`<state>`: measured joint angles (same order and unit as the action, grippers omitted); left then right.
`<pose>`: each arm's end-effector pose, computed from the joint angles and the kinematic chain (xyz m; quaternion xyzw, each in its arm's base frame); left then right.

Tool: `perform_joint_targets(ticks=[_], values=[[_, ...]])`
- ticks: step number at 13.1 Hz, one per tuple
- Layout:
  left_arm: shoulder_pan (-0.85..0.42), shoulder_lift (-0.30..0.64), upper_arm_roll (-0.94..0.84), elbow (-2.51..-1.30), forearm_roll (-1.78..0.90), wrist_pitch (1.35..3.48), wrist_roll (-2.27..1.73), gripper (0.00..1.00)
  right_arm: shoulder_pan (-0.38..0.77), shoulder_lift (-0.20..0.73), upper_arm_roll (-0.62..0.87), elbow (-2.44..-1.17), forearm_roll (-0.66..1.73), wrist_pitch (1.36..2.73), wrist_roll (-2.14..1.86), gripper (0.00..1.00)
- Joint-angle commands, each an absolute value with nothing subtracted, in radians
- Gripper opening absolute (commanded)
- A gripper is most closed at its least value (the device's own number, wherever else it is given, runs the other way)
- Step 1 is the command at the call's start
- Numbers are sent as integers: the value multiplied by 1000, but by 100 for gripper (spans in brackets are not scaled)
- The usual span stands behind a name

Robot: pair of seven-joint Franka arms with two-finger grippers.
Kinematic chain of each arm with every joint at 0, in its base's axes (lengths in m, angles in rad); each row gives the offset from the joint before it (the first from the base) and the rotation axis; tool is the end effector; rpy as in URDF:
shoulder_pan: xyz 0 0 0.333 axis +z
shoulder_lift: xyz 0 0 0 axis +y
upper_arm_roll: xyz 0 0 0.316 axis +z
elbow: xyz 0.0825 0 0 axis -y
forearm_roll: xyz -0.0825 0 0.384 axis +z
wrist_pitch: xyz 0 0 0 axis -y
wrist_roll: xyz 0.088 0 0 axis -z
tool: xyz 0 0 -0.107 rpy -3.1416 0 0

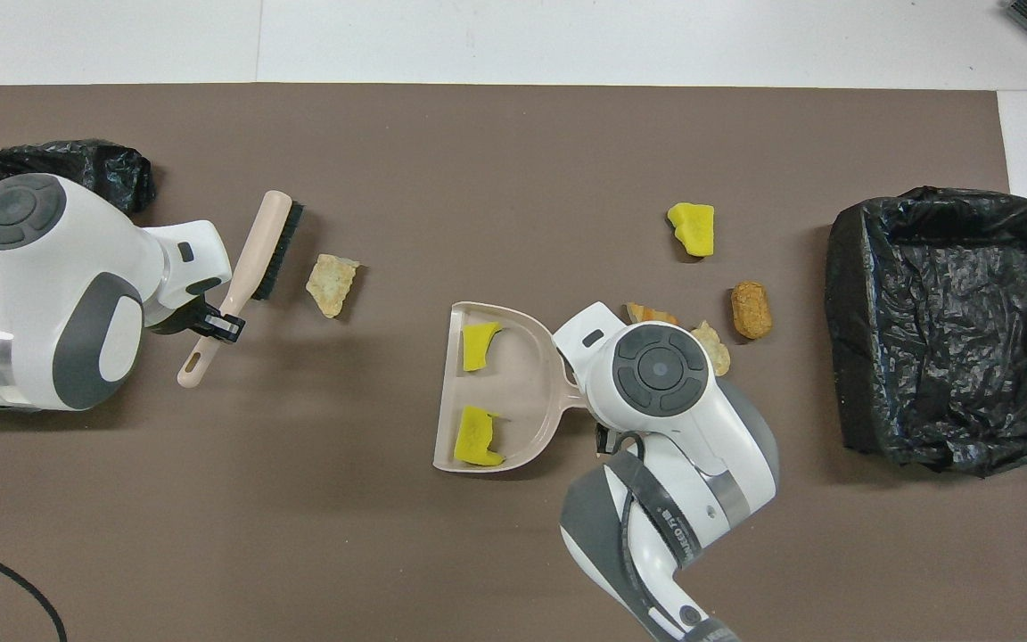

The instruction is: Sweep and dump trash in bin

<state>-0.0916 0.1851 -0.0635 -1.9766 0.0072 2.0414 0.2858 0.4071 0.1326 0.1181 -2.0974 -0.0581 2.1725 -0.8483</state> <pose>0.5719 -0.0880 0.3664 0.9737 -0.2199 -0.0596 0.0067 0.4855 0.2777 0.3540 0.7621 0.6466 -0.0303 0.0109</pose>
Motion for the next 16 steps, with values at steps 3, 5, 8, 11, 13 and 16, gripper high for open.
perform_joint_targets(ticks=[3,5,8,11,13,16], values=[[-124,121,-72,-2085,20,2029,390,0,408,117,123,-2120,-49,2164,-804,0],[-169,92,-74,-2117,14,1994,391,0,408,120,123,-2120,-49,2166,-795,0],[-264,34,-72,-2189,-33,1951,379,0,429,132,123,-2120,-49,2180,-761,0],[-378,0,-72,-2217,-90,1904,281,0,433,149,123,-2120,-49,2201,-745,0],[-443,2,-72,-2207,-156,1922,183,0,443,156,123,-2120,-49,2227,-730,0],[-526,2,-74,-2200,-183,1953,69,0,446,163,123,-2120,-51,2235,-719,0]])
